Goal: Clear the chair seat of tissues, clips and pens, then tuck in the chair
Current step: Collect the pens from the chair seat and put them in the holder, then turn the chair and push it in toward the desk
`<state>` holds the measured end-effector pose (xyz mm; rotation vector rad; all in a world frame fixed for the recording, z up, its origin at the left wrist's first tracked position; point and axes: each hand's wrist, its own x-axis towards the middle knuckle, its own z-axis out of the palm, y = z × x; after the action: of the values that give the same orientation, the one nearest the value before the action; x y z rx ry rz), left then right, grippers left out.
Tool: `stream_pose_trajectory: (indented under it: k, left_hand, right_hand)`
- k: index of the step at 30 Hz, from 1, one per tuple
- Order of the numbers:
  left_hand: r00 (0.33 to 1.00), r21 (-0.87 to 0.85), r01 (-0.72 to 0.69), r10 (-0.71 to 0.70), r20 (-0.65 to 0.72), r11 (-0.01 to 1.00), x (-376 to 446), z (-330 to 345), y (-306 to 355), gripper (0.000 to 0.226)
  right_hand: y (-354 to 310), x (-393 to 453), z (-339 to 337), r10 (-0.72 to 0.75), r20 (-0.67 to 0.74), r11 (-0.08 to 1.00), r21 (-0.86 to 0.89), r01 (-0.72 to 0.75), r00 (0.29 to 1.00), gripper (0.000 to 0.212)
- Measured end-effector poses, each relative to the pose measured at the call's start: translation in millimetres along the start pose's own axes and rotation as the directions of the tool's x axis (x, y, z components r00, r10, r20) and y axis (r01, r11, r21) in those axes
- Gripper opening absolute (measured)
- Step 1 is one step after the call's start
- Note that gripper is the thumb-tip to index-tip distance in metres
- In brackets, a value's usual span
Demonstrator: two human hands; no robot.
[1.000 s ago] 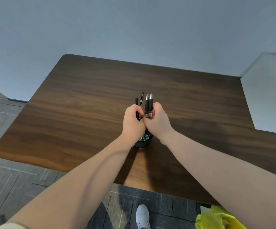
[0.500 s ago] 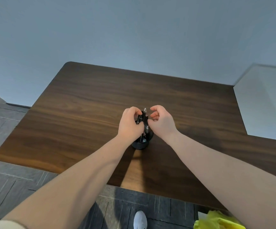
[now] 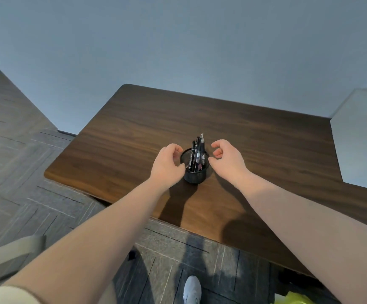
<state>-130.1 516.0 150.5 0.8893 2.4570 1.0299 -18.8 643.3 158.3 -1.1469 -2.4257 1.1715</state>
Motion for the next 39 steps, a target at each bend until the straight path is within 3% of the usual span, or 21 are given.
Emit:
stream_pose_trajectory:
  k: [17, 29, 39]
  left_hand:
    - [0.974, 0.120, 0.200, -0.184, -0.130, 0.972, -190.3, -18.1, -7.6, 0.031]
    - [0.893, 0.067, 0.329, -0.288, -0.347, 0.942, -312.7, -109.6, -68.6, 0.032]
    - [0.807, 0.019, 0.401, -0.344, -0.480, 0.916, -512.9, -213.8, -164.3, 0.034]
  right_hand:
    - [26.3, -119.1, -8.4, -0.128, 0.226, 0.988, -0.052, 0.143, 0.966, 0.041]
    - [-51.9, -208.6, 77.4, -0.289, 0.417, 0.941, -0.041, 0.336, 0.861, 0.039]
    - [-150.2, -399.9, 190.0, -0.416, 0.505, 0.870, -0.021, 0.492, 0.756, 0.043]
